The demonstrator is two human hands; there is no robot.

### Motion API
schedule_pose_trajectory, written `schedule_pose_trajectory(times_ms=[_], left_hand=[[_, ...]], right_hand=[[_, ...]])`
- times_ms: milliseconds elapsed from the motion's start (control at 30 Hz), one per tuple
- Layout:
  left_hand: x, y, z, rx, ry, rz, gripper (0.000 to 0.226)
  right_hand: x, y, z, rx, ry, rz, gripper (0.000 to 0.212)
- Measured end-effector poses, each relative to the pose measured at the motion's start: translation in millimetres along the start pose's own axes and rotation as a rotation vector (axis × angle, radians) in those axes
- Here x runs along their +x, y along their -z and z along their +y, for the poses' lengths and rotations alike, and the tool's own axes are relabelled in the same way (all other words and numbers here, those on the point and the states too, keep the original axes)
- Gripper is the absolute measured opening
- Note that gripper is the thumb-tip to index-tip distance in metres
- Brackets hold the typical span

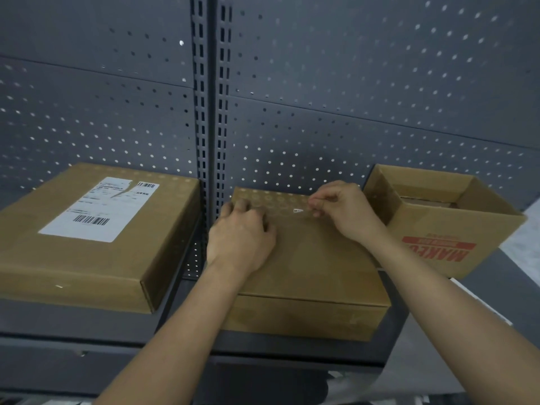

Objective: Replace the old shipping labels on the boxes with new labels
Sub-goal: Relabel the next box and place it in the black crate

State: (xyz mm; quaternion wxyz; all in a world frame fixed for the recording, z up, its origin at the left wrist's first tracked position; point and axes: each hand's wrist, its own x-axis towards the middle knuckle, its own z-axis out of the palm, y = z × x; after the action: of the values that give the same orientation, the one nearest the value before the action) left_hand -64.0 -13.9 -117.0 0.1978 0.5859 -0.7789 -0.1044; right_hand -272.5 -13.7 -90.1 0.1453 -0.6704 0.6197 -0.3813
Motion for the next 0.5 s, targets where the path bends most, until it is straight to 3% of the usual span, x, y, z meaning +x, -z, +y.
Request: schedule_pose_trajectory(times_ms=[233, 367, 500], left_hand=[[0, 1, 1, 0.006, 0.002, -0.005, 0.043], [1, 1, 0, 0.006, 0.003, -0.007, 0.044], [0, 1, 1, 0.018, 0.004, -0.001, 0.044]], right_hand=[[10, -11, 3, -0.112, 0.028, -0.034, 0.016], [10, -15, 3, -0.149, 0.038, -0.098, 0.037], [13, -17, 5, -0.241, 0.107, -0.136, 0.023]])
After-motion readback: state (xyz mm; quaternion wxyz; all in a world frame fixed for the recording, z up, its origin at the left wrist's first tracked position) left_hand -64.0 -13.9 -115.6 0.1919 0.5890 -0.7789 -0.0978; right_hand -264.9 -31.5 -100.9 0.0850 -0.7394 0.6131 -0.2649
